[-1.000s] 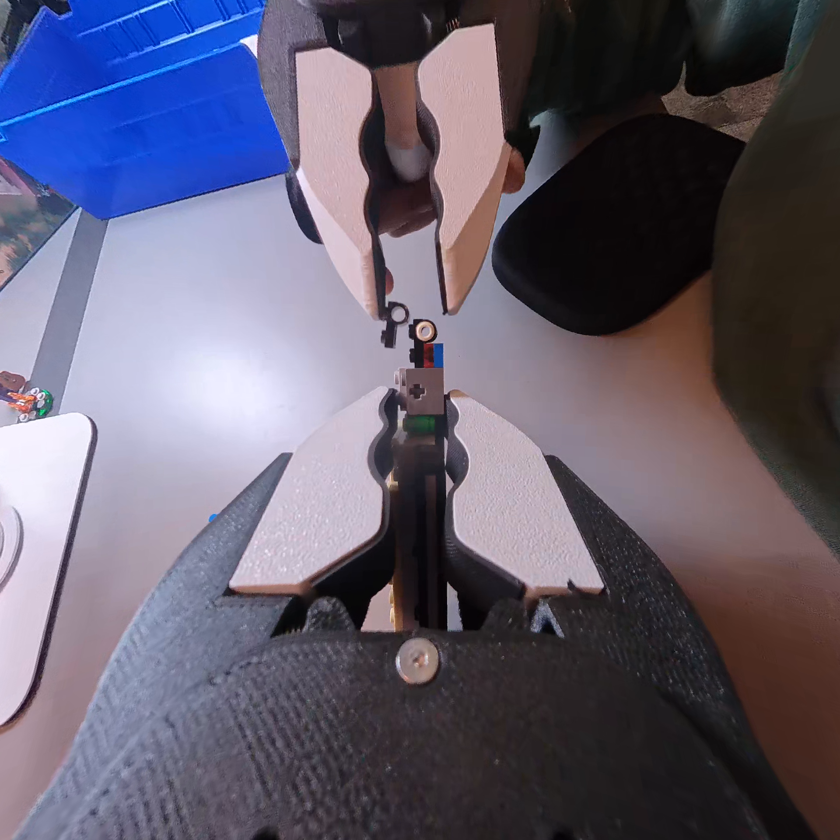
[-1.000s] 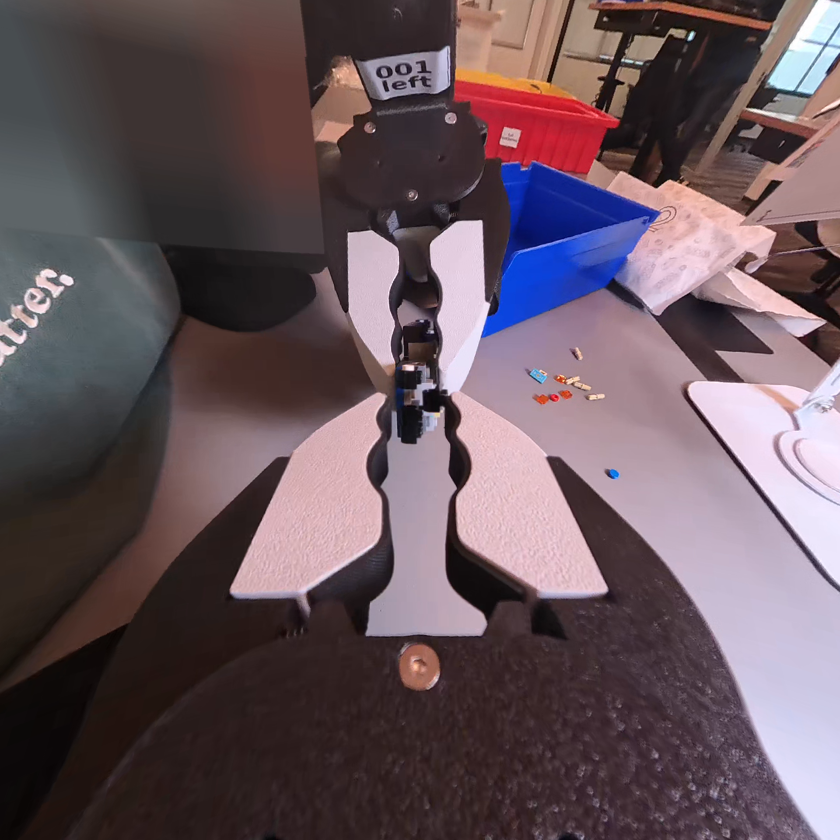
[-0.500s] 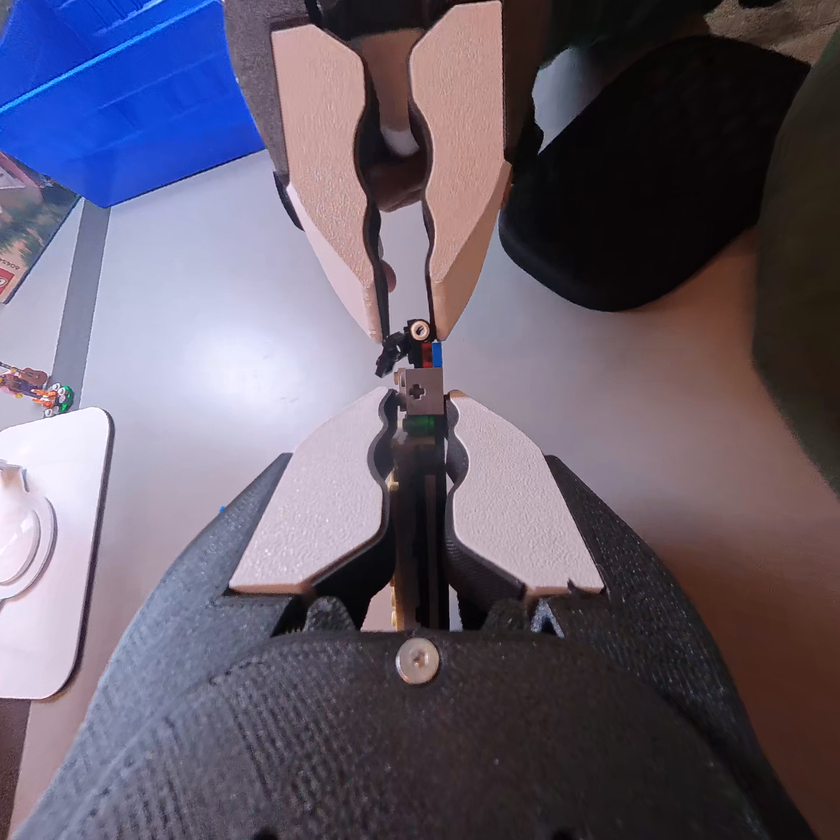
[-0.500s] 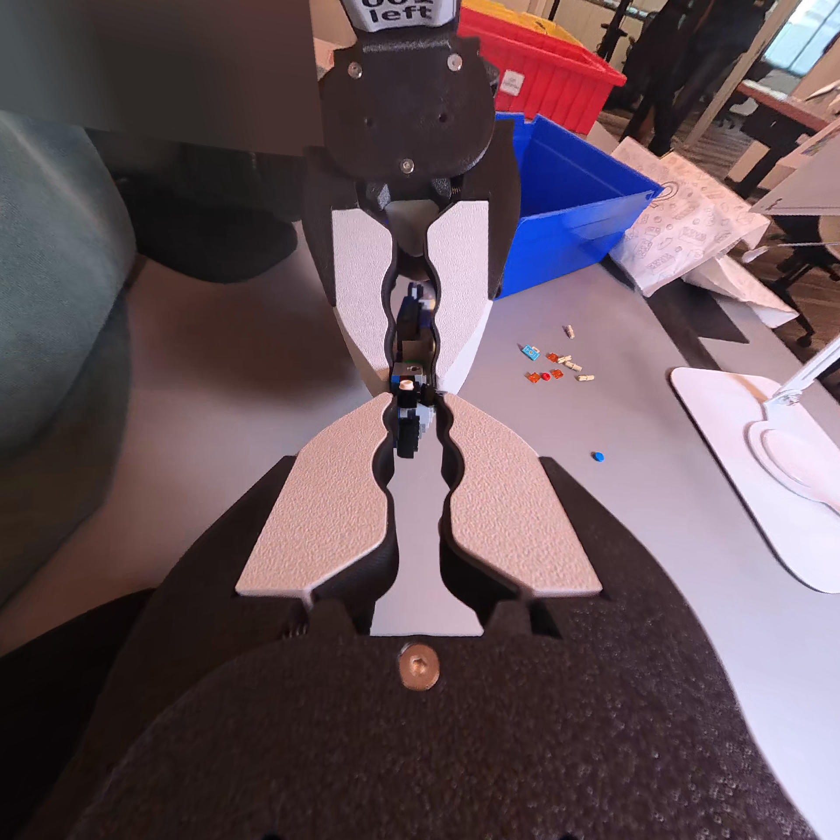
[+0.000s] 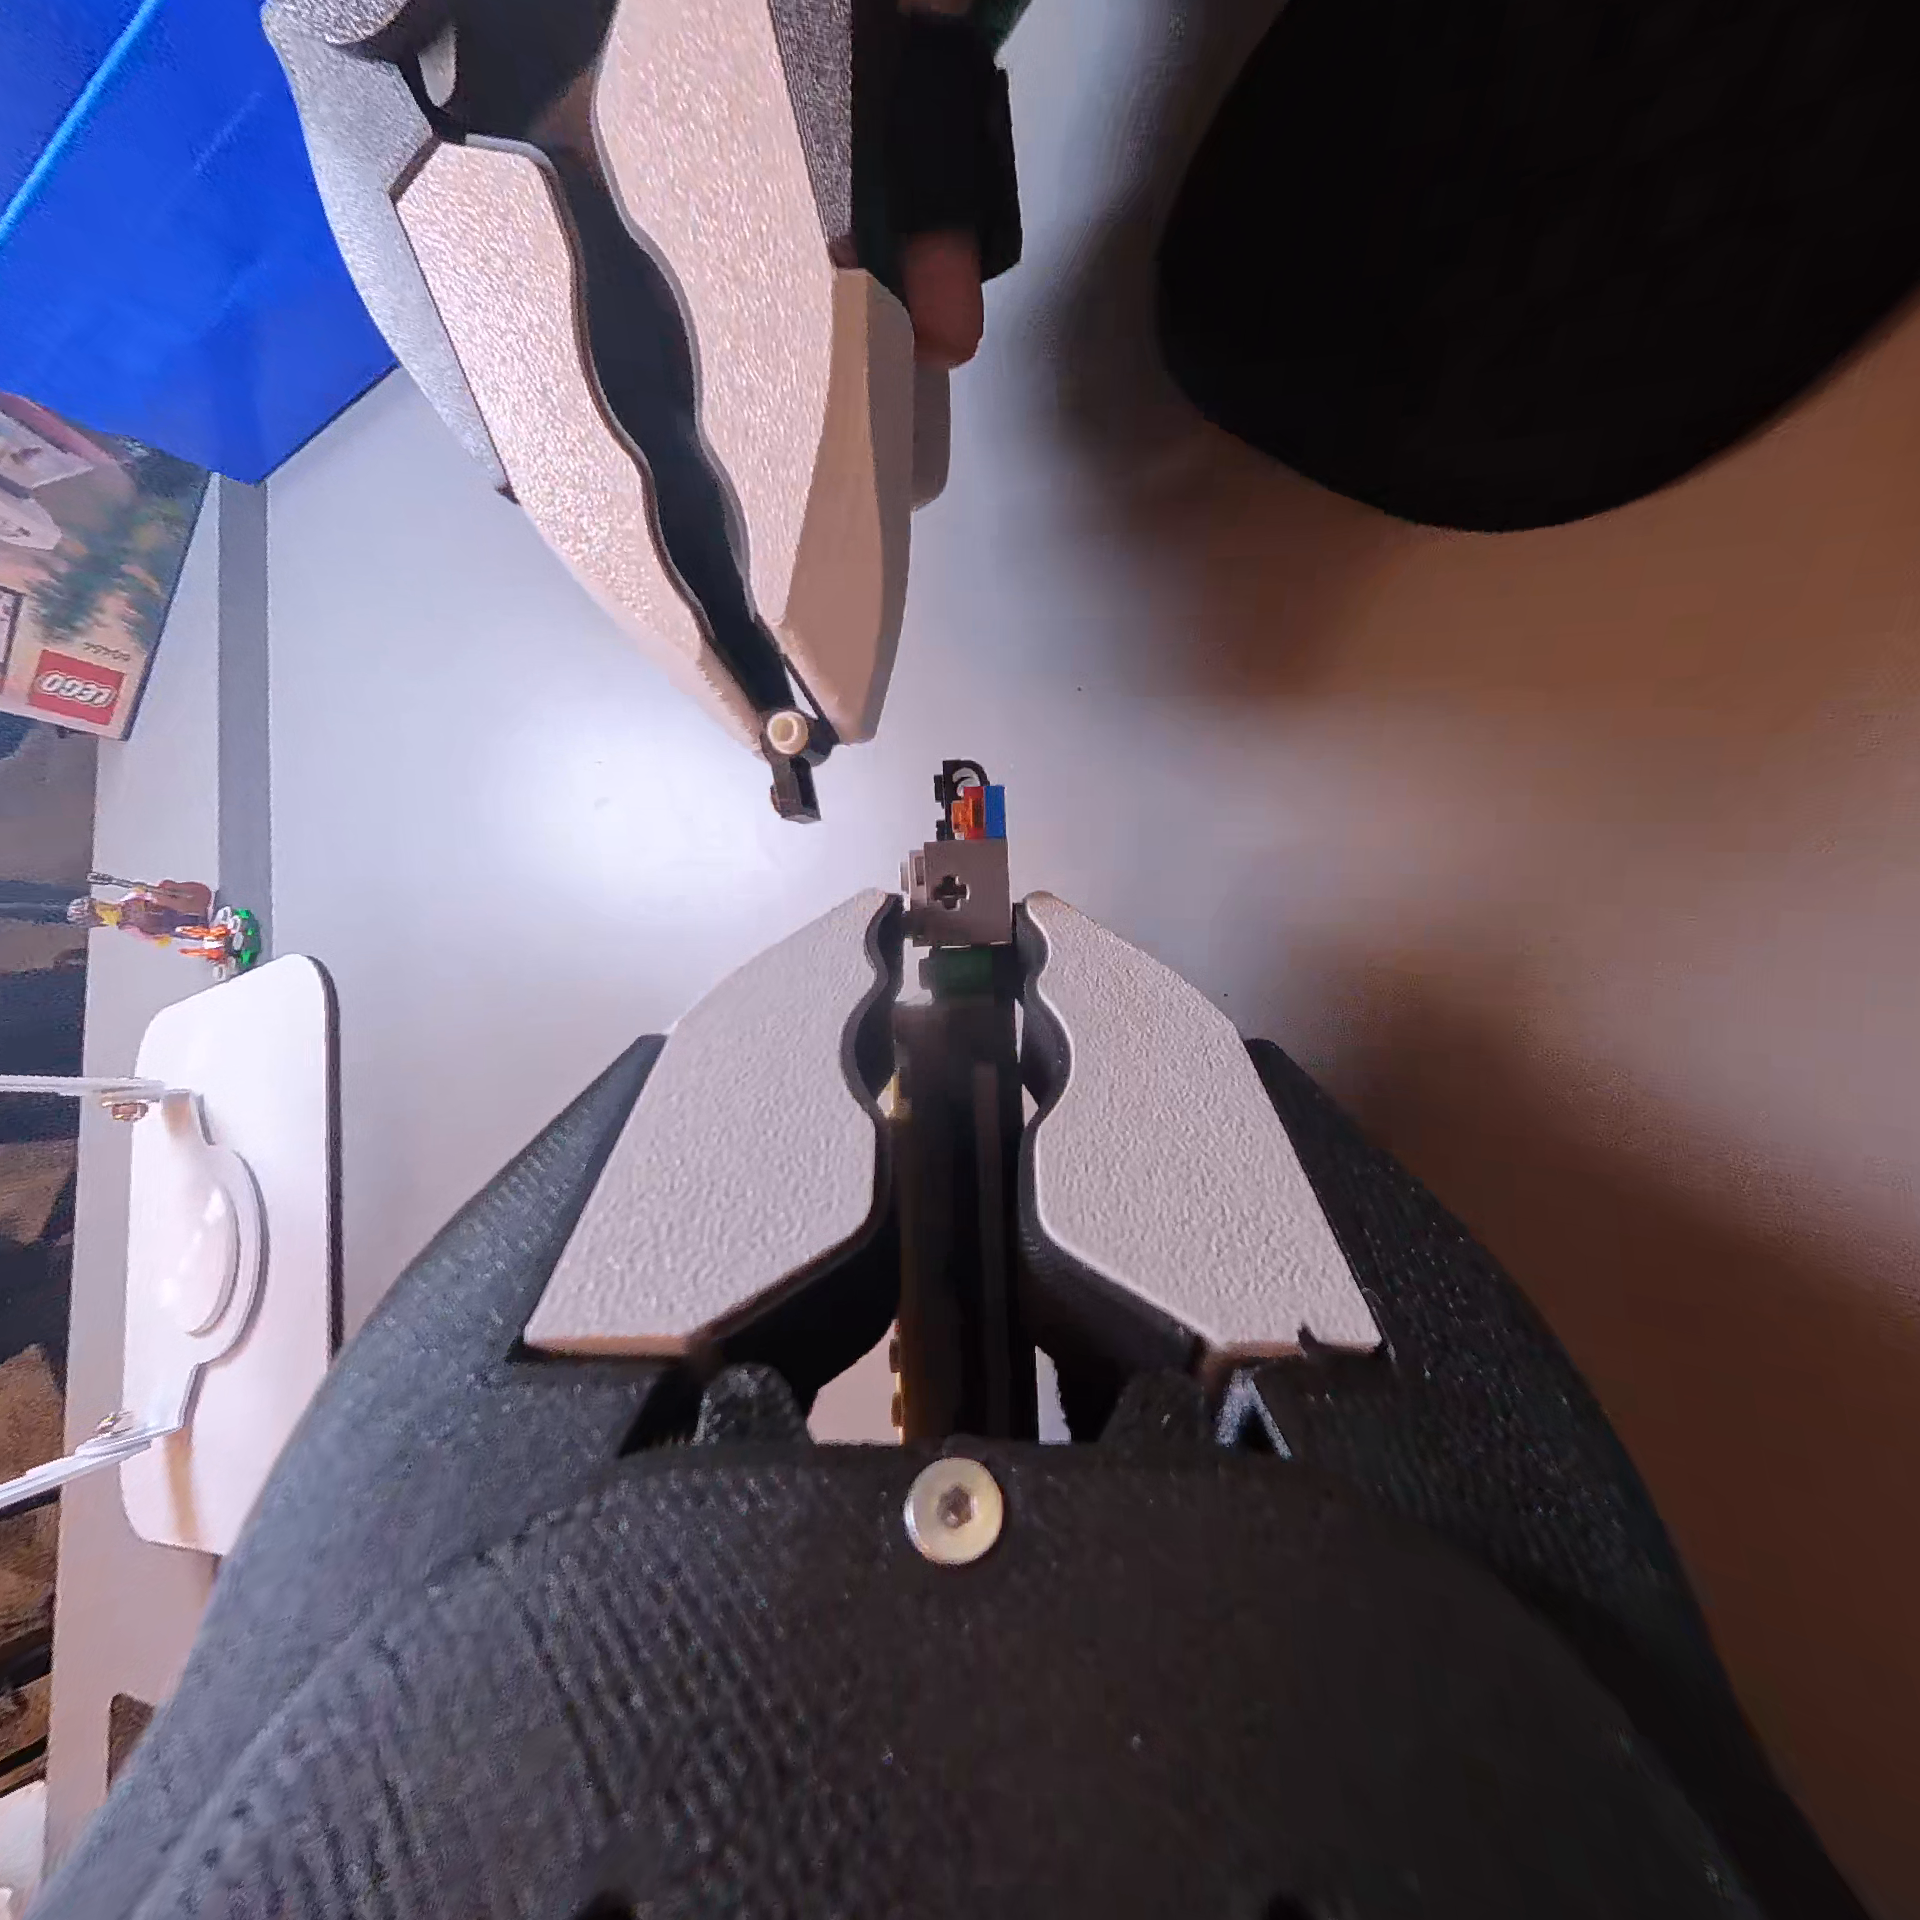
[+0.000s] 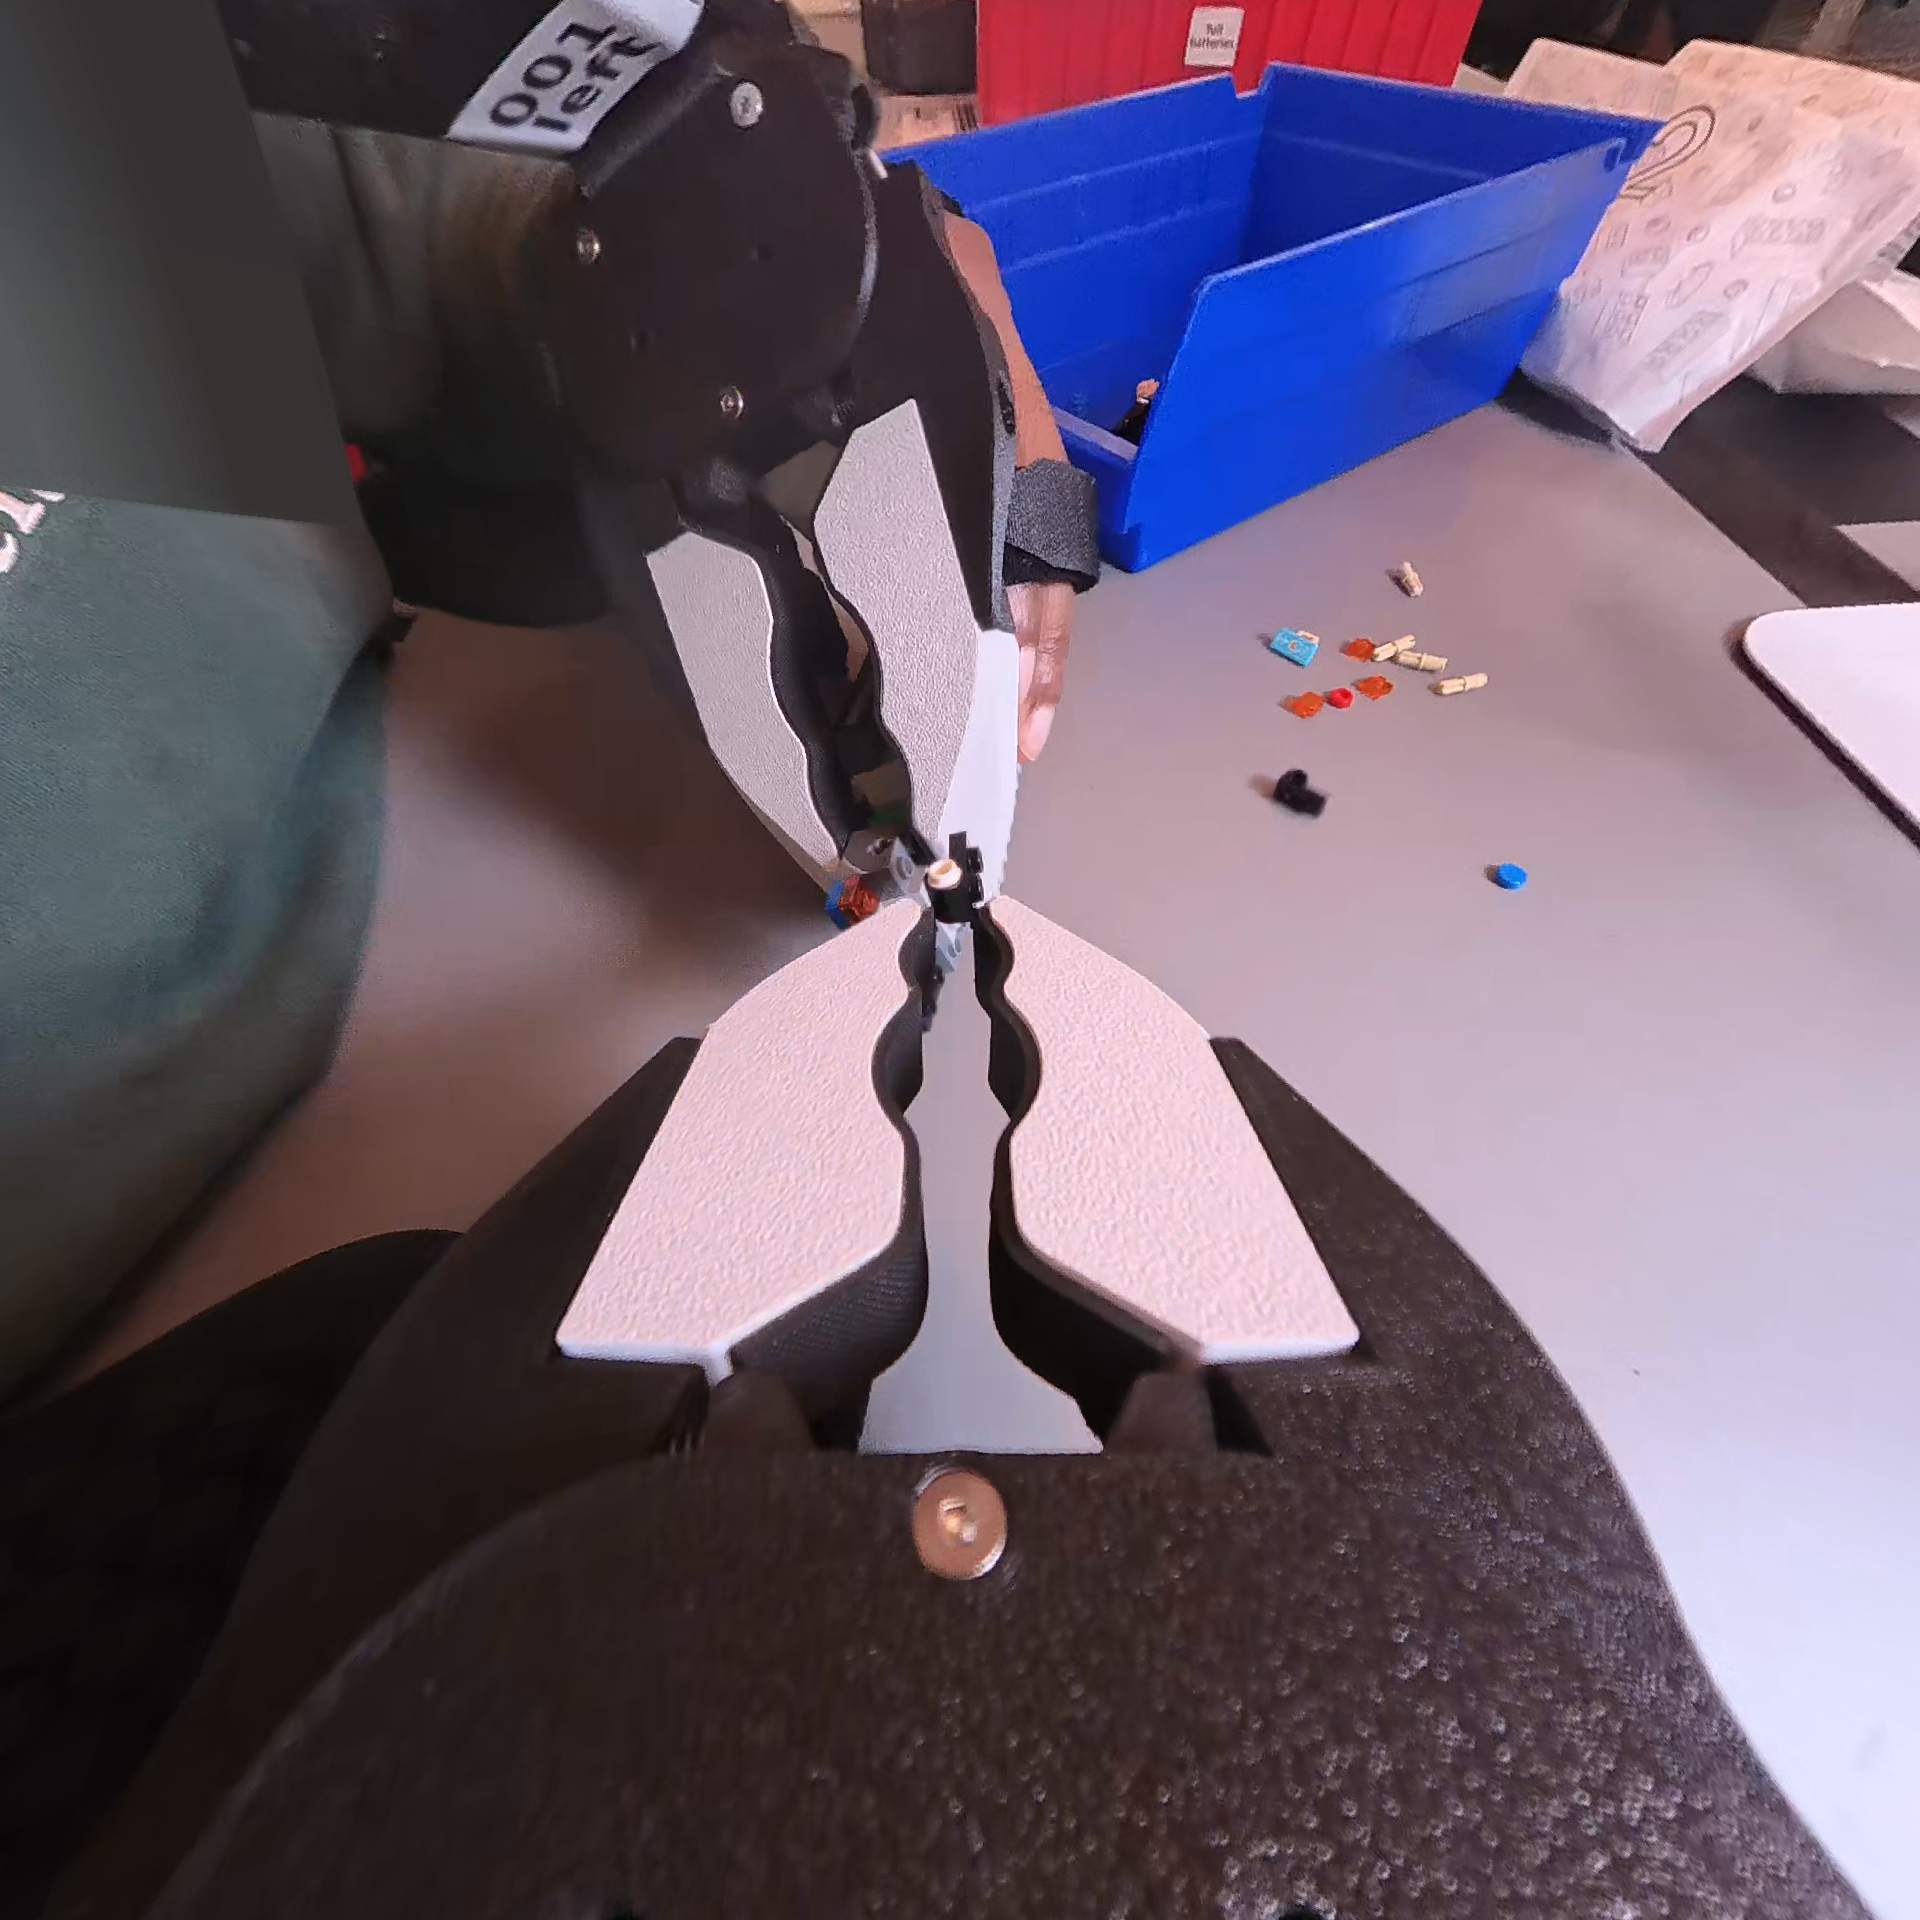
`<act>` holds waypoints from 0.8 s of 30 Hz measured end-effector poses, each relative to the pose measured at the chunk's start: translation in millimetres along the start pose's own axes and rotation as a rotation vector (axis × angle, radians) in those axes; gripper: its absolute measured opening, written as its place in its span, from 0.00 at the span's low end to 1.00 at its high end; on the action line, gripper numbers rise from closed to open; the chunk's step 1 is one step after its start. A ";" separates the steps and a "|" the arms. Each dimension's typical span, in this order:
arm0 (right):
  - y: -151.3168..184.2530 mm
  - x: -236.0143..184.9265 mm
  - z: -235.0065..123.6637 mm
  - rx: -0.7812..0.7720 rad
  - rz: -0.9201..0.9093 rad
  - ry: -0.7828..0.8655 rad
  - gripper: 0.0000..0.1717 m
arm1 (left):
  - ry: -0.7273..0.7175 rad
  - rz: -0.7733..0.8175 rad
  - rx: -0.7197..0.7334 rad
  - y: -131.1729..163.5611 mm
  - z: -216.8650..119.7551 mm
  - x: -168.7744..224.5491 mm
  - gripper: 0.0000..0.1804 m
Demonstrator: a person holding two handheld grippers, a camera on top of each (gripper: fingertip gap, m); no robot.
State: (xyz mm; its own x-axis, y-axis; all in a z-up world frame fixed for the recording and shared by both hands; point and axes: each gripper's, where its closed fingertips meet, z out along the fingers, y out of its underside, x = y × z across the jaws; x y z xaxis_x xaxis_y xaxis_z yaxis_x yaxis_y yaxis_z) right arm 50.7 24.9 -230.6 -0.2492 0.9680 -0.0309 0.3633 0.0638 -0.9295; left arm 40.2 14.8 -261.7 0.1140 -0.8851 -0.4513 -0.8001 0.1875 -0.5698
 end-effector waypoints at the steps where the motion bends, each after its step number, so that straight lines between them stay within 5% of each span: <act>1: 0.7 1.0 -0.2 0.000 -0.007 0.006 0.04 | 0.004 -0.004 0.004 0.0 0.3 0.4 0.12; 6: 3.8 0.2 3.2 -0.034 -0.124 0.062 0.04 | 0.108 -0.176 0.099 -4.4 -9.3 3.0 0.18; 12: -5.3 -9.2 7.4 -0.015 -0.215 0.088 0.04 | 0.028 -0.277 0.226 -14.0 -22.3 -17.8 0.12; 17: -23.0 -16.3 4.3 0.128 0.032 -0.044 0.04 | 0.082 -0.344 0.338 -30.8 -27.3 -14.6 0.02; 24: -35.8 -19.1 0.7 0.264 0.360 -0.240 0.04 | 0.365 -0.790 0.535 -44.9 -41.4 -20.7 0.01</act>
State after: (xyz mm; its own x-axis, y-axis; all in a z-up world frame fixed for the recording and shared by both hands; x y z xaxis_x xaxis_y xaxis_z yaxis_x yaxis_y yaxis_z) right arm 41.8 4.0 -197.1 -0.3602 0.8322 -0.4215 0.2320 -0.3577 -0.9046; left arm 49.3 7.1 -198.3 0.2368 -0.8974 0.3723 -0.1961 -0.4194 -0.8864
